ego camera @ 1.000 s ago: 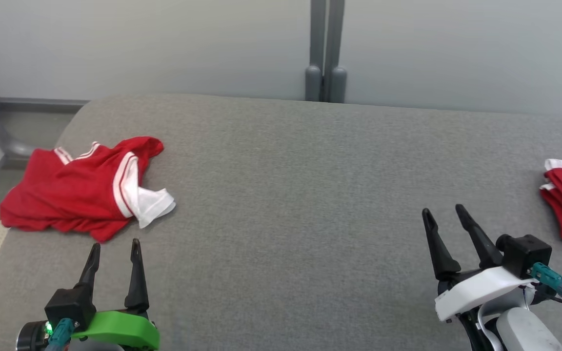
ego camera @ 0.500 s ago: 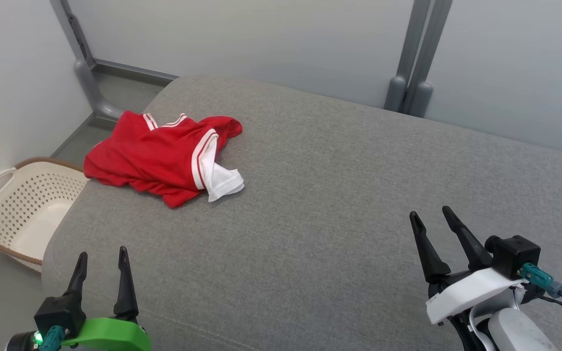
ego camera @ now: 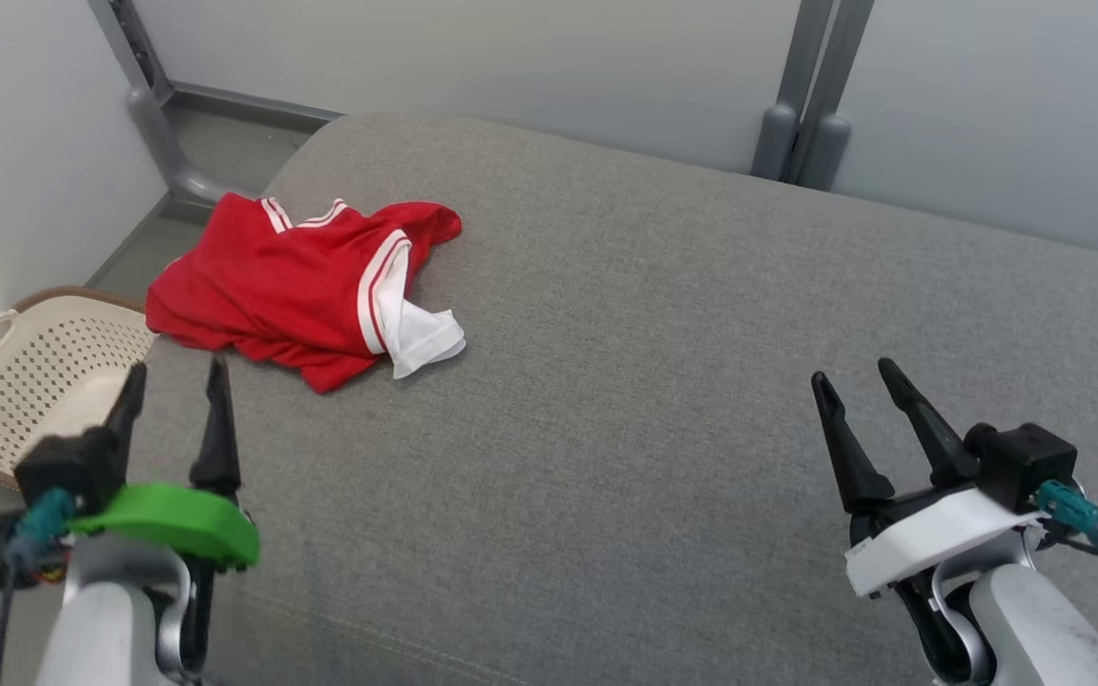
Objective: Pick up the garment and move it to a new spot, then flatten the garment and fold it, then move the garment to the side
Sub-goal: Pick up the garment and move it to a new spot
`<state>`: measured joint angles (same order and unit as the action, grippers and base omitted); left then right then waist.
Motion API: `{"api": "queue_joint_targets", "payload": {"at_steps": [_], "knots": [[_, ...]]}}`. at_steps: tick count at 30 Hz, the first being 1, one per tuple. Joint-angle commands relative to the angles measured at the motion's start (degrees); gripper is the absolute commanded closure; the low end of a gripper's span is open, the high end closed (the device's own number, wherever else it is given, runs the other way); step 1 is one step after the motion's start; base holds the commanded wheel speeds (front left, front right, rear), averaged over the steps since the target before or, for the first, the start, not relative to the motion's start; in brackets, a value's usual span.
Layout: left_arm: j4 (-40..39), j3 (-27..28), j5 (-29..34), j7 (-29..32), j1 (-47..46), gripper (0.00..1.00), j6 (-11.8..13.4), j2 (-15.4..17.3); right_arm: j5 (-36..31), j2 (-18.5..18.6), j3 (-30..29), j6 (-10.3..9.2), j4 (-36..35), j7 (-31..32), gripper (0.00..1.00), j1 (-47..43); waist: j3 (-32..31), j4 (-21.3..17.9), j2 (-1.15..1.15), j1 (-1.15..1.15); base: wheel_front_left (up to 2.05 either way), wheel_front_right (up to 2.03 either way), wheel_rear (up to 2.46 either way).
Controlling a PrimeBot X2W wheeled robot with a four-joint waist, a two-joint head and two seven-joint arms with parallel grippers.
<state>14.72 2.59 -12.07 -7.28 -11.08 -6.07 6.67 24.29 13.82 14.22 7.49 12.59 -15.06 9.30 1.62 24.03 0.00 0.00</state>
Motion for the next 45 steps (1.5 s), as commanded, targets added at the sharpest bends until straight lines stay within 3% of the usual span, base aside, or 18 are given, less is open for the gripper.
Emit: {"api": "queue_joint_targets", "payload": {"at_steps": [1, 10, 17, 25, 31, 32, 33, 34, 45], "knots": [[0.03, 0.08, -1.46, 2.30, -2.47, 0.00, -0.43, 0.95, -0.46, 0.52, 0.09, 0.01, -0.42, -0.12, 0.00, 1.11, 3.12, -2.42, 0.00, 0.00, 0.00, 0.00, 0.00], [3.23, 1.65, -7.49, 21.06, -16.82, 0.00, -0.93, 7.51, -1.05, 1.61, 0.72, 0.01, -1.33, -0.11, 0.00, 5.62, 10.88, -9.97, 0.00, 0.00, 0.00, 0.00, 0.00], [13.71, 0.79, -16.08, 32.87, -24.78, 0.00, -1.43, 11.28, -1.44, 1.96, 0.90, 0.01, -2.28, -0.12, 0.00, 8.14, 15.30, -15.69, 0.00, 0.00, 0.00, 0.00, 0.00], [22.14, -6.27, -22.81, 39.74, -29.44, 0.00, -1.48, 15.35, -1.61, 2.06, 1.29, 0.01, -3.06, -0.12, 0.00, 9.99, 18.07, -19.99, 0.00, 0.00, 0.00, 0.00, 0.00], [30.07, -9.24, -23.19, 42.26, -31.25, 0.00, -1.48, 17.59, -1.53, 1.38, 1.50, 0.01, -2.83, -0.11, 0.00, 10.58, 18.40, -21.93, 0.00, 0.00, 0.00, 0.00, 0.00], [30.68, -9.36, -23.06, 41.66, -31.72, 0.28, -1.48, 17.82, -1.58, 1.28, 1.37, 0.01, -2.84, -0.11, 0.00, 10.56, 18.32, -22.05, 0.00, 0.00, 0.00, 0.00, 0.00], [31.27, -9.69, -22.95, 41.09, -32.00, 0.71, -1.48, 18.01, -1.61, 1.17, 1.28, 0.01, -2.78, -0.12, 0.00, 10.38, 18.09, -22.13, 0.00, 0.00, 0.00, 0.00, 0.00], [31.67, -10.16, -22.95, 40.76, -32.02, 1.00, -1.48, 18.11, -1.64, 1.05, 1.21, 0.01, -2.69, -0.12, 0.00, 10.15, 17.84, -22.18, 0.00, 0.00, 0.00, 0.00, 0.00], [28.72, -18.28, -22.96, 36.06, -33.67, 1.00, -1.49, 21.04, -0.78, -0.83, 1.10, 0.01, -1.13, -0.11, 0.00, 7.36, 10.75, -21.47, 0.00, 0.00, 0.00, 0.00, 0.00]]}}
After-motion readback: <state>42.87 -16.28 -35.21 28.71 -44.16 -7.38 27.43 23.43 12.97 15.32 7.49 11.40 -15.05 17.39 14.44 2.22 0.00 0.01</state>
